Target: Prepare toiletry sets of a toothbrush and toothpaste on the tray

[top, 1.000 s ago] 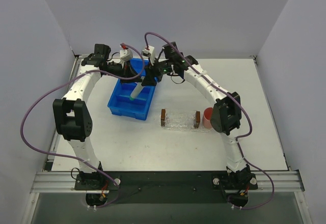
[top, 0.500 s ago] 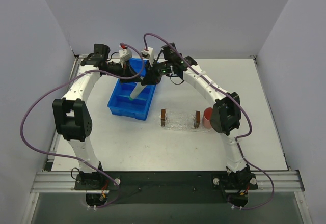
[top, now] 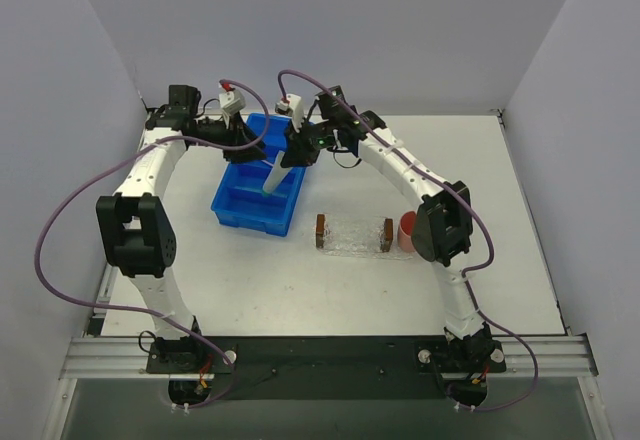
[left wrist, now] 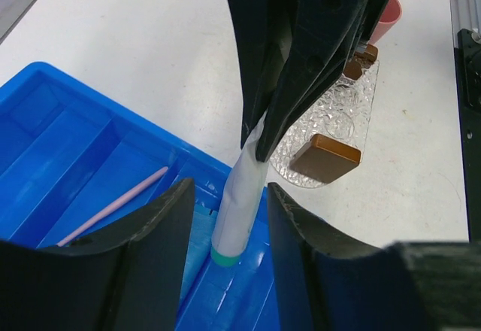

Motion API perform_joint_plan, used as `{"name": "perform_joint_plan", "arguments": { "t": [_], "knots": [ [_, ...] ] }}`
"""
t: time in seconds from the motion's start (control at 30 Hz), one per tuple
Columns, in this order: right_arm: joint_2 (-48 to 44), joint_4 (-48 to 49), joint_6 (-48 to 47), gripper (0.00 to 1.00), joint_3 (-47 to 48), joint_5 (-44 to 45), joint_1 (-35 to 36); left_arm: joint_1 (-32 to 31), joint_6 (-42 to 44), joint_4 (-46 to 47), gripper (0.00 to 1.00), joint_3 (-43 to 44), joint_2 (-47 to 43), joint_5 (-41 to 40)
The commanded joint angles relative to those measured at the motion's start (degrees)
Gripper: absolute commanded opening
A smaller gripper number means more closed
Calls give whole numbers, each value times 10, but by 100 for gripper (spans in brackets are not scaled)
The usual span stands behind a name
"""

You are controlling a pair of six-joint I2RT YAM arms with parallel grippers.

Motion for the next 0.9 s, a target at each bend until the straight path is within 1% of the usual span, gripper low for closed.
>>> {"name": "perform_joint_plan", "arguments": {
  "t": [0.0, 0.13, 0.17, 0.23, 0.27, 0.33, 0.37, 0.4, 0.43, 0.47, 0.5, 0.6, 0.77, 0.87],
  "knots": [
    [-16, 1, -8, 0, 24, 11, -2, 12, 23, -3, 56, 15, -31, 12],
    [-16, -5, -8, 0, 34, 22, -2, 18, 28, -11, 57, 4, -36, -5],
    [-17, -5, -9, 0, 36, 28, -1, 20, 25, 1, 58, 0, -39, -7],
    [-20, -8, -10, 0, 43, 33, -1, 20, -11, 26, 58, -17, -42, -19],
    [-20, -12, -13, 0, 46, 35, -1, 37, -23, 55, 58, -23, -45, -23],
    [-27, -28, -20, 0, 53, 45, -2, 46, -60, 83, 58, -40, -50, -35],
    [-30, -35, -31, 0, 55, 50, -2, 47, -74, 114, 58, -45, -53, -45],
    [-41, -49, -42, 0, 54, 60, -1, 48, -99, 126, 58, -47, -53, -69],
    [-49, -58, -51, 0, 53, 66, -1, 47, -107, 137, 58, -45, -53, -84],
    [-55, -77, -71, 0, 49, 71, -1, 48, -119, 145, 57, -44, -51, -117],
    [-71, -86, -80, 0, 45, 76, -1, 47, -147, 152, 57, -42, -50, -134],
    [-109, -122, -111, 0, 18, 91, -4, 47, -177, 162, 57, -29, -39, -190],
    [-158, -197, -141, 0, 3, 119, -11, 35, -193, 156, 57, -12, -29, -266],
    [-185, -230, -157, 0, 2, 133, -16, 28, -193, 147, 57, -5, -22, -294]
  ]
}}
